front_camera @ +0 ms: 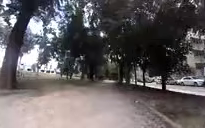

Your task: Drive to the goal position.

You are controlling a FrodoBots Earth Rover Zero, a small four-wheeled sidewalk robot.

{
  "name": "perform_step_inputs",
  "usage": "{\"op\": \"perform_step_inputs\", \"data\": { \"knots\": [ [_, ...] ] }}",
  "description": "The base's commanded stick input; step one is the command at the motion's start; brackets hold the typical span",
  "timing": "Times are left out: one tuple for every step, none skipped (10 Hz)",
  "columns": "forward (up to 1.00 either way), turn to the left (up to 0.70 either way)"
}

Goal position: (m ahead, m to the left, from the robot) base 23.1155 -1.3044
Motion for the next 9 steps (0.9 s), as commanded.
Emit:
{"op": "perform_step_inputs", "data": {
  "knots": [
    [1.0,0.0],
    [1.0,0.0],
    [1.0,0.0],
    [1.0,0.0],
    [1.0,0.0],
    [1.0,0.0],
    [1.0,0.37],
    [1.0,0.18],
    [1.0,0.0]
  ]
}}
